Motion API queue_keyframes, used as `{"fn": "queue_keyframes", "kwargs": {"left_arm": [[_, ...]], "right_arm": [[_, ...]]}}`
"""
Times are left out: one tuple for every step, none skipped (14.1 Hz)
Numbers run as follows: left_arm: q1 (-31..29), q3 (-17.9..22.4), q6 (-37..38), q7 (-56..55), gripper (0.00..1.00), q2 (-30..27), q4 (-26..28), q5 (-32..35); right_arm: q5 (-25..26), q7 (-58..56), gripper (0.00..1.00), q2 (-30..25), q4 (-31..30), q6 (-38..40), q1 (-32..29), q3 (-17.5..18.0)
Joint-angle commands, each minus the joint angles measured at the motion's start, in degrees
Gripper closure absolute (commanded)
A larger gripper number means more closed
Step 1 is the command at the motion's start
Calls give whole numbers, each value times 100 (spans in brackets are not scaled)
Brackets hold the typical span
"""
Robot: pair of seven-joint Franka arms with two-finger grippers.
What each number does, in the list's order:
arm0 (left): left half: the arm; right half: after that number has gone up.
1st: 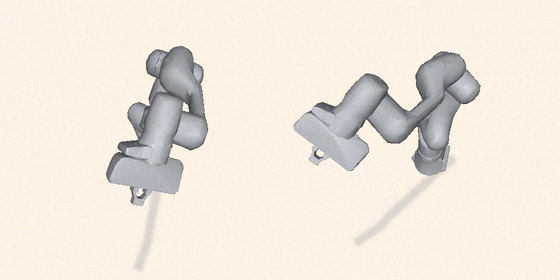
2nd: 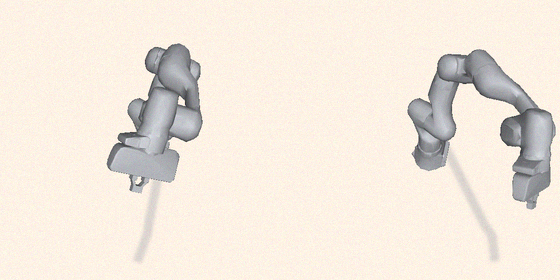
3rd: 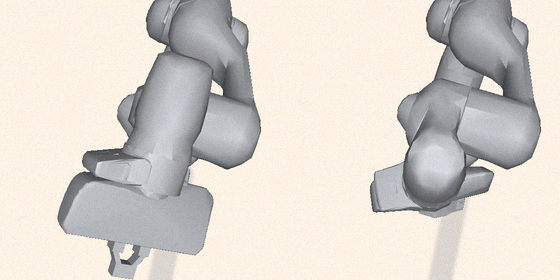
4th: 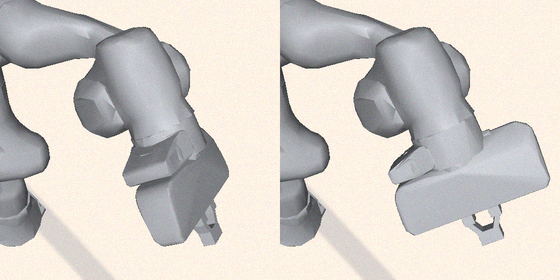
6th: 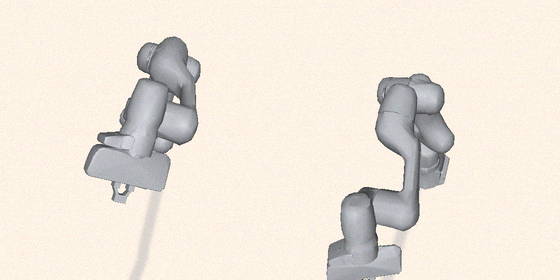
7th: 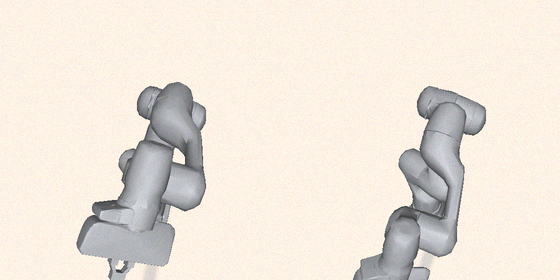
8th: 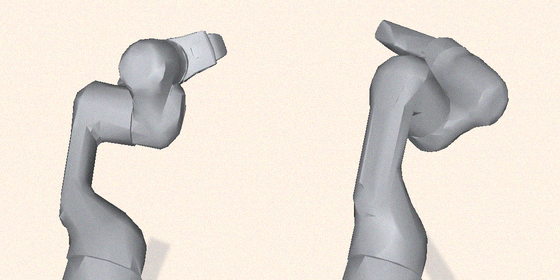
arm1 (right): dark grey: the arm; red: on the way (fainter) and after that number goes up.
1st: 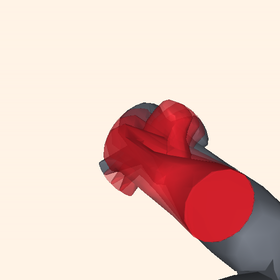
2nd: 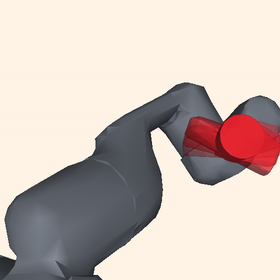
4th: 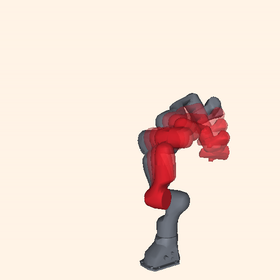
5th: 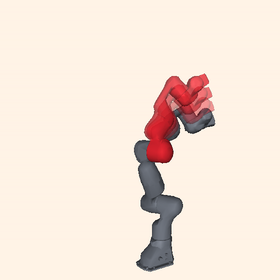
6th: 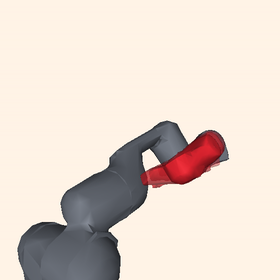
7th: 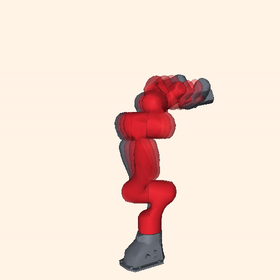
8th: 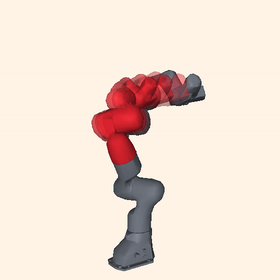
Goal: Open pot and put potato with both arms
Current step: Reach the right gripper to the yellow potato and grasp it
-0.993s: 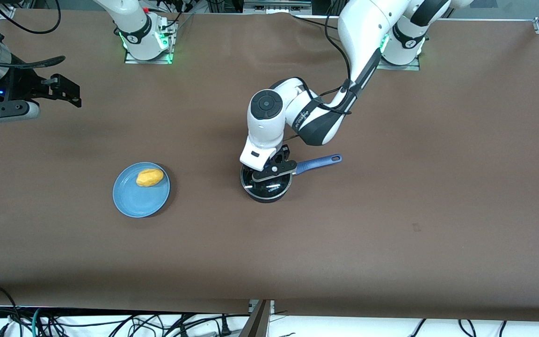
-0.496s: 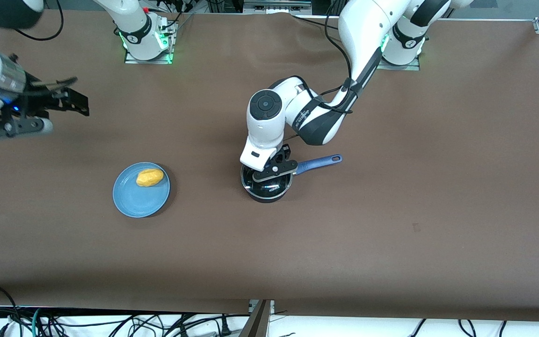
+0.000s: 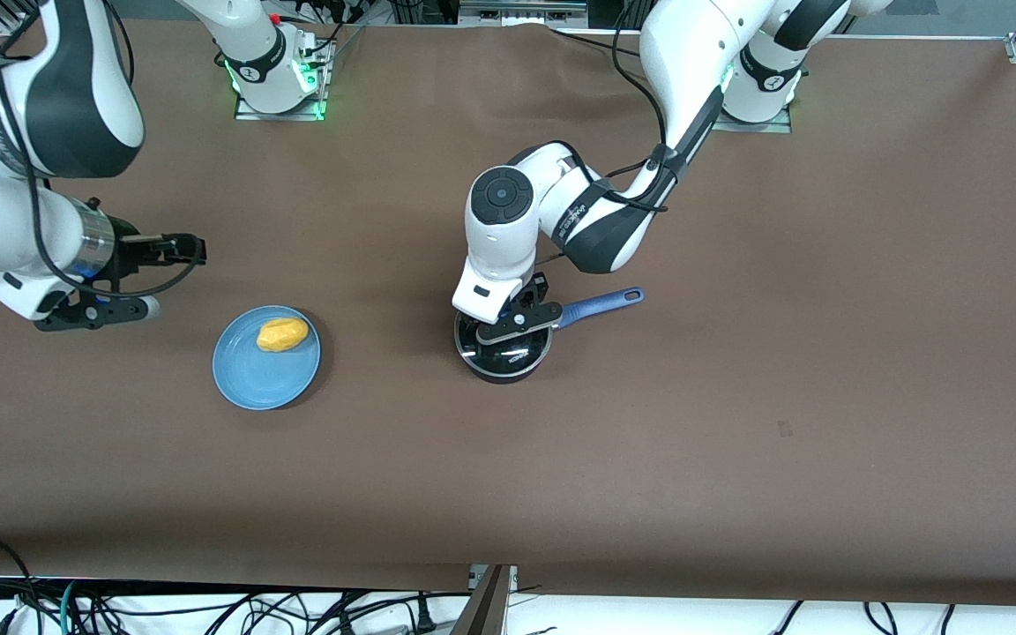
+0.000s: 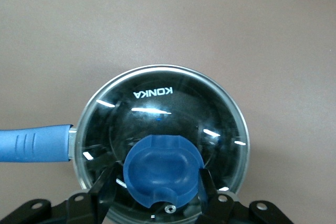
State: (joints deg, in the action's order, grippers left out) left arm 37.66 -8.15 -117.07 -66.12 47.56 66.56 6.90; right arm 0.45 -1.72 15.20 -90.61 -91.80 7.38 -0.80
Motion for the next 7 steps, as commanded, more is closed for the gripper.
{"fn": "queue_keyframes", "kwargs": {"left_arm": [[22,24,105,-68,27,43,-108,145],[22,24,96,-77,25,60,-108,145],[22,16,96,-94,20,86,-117,136],[22,7,96,-129,15,87,-143,119],[22,7,96,-225,10,78,-170,101],[22,-2,105,-339,9,69,-257,75],[22,-2,105,-401,8,86,-310,75]], "right_arm": [[-37,5,0,-35,-1000,-1327,18,27],[-37,110,0,96,-1220,-1784,27,27],[-37,433,0,245,-1318,-2059,36,27],[-37,715,0,377,-1328,-2149,36,27],[-54,935,0,509,-1319,-2228,44,27],[-72,1129,0,650,-1337,-2385,36,27],[-150,1244,0,747,-1389,-2543,27,27]]}}
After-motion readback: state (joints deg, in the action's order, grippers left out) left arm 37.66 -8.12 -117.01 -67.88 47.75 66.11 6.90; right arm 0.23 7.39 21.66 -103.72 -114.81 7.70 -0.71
